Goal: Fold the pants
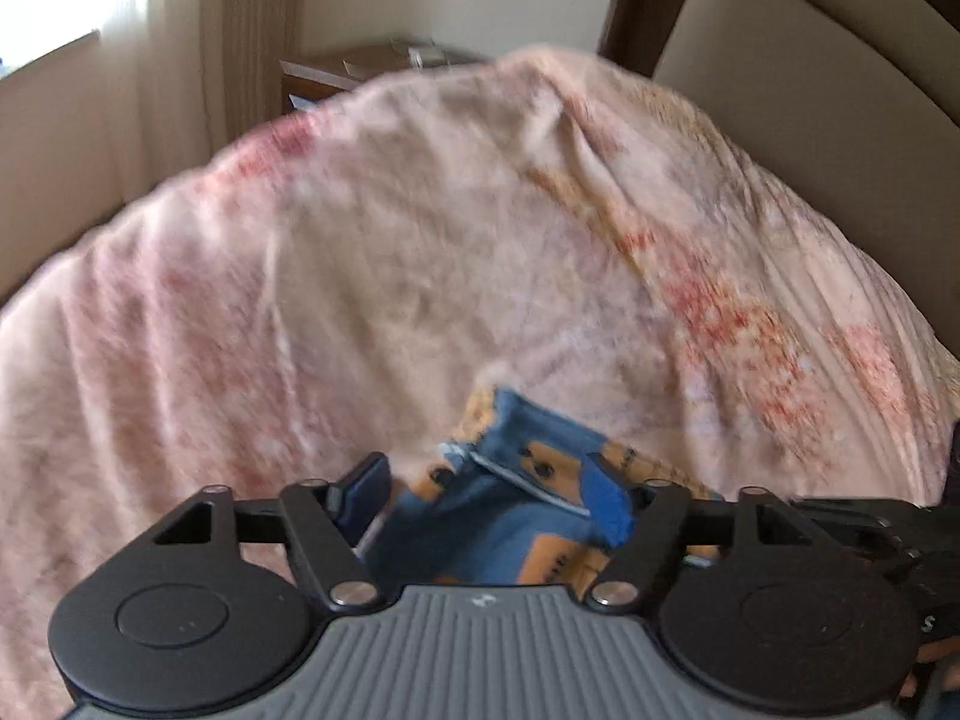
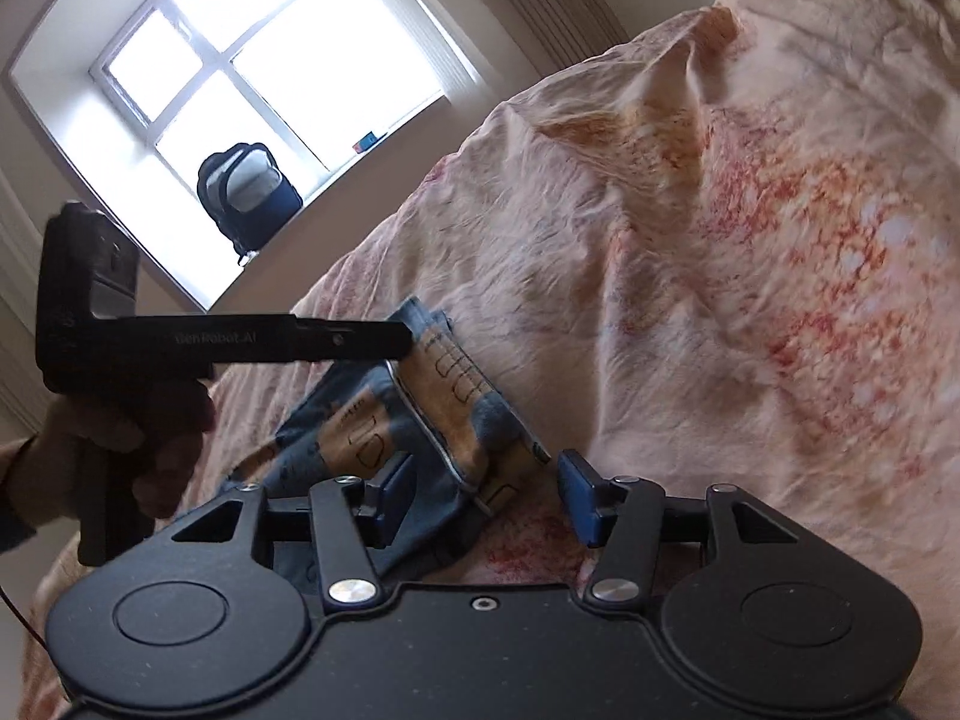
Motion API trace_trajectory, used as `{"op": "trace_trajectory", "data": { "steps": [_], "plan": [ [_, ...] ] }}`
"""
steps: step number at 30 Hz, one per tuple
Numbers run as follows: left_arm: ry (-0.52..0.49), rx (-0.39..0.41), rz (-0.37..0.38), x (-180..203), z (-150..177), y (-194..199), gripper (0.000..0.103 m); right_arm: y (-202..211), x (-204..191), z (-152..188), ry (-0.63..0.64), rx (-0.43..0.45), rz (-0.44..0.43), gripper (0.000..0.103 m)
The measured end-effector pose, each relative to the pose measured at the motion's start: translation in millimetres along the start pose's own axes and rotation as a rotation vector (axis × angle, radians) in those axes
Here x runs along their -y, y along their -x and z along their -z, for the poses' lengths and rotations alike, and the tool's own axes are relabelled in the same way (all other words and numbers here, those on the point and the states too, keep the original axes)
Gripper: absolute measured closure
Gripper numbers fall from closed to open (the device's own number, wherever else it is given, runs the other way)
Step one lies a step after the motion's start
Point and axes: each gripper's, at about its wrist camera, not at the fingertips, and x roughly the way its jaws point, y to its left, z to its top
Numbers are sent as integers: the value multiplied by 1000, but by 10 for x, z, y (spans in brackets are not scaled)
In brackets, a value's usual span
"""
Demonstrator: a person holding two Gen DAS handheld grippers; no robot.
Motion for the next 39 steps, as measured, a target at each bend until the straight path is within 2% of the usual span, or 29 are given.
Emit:
{"op": "trace_trajectory", "data": {
  "steps": [3,7,9,11,15,16,17,23,28,30,31,32,33,34,35,39],
  "plan": [
    [41,-70,76,-56,-36,-67,15,-10,8,3,-28,-1,-19,48],
    [109,-123,103,-125,-102,-162,15,-4,81,-11,-93,5,-39,54],
    [147,-142,96,-138,-135,-189,20,7,140,-20,-135,5,-39,67],
    [144,-158,98,-109,-165,-188,40,4,181,-22,-164,3,-45,72],
    [116,-164,29,26,-223,-161,62,11,166,-16,-155,6,-49,86],
    [117,-154,14,51,-234,-139,71,24,151,-10,-146,14,-44,88],
    [121,-141,-1,73,-246,-109,87,38,129,-7,-133,24,-39,89],
    [92,-88,-39,284,-324,-13,87,278,23,-26,-56,150,-18,92],
    [114,0,17,347,-405,-34,88,398,135,-83,-85,221,37,92],
    [101,-23,-15,376,-411,-201,84,371,186,-106,-93,208,60,92],
    [110,-40,-29,371,-396,-267,74,335,211,-104,-98,187,77,91],
    [124,-44,-34,357,-386,-305,59,295,227,-100,-100,164,95,89],
    [145,-36,-30,339,-382,-308,50,273,234,-93,-97,152,113,87],
    [164,-23,-25,327,-385,-284,36,266,235,-94,-93,153,120,86],
    [179,-6,-26,316,-394,-238,27,288,227,-104,-82,169,130,85],
    [191,51,-137,323,-468,109,18,388,131,-123,0,269,212,66]
  ]
}}
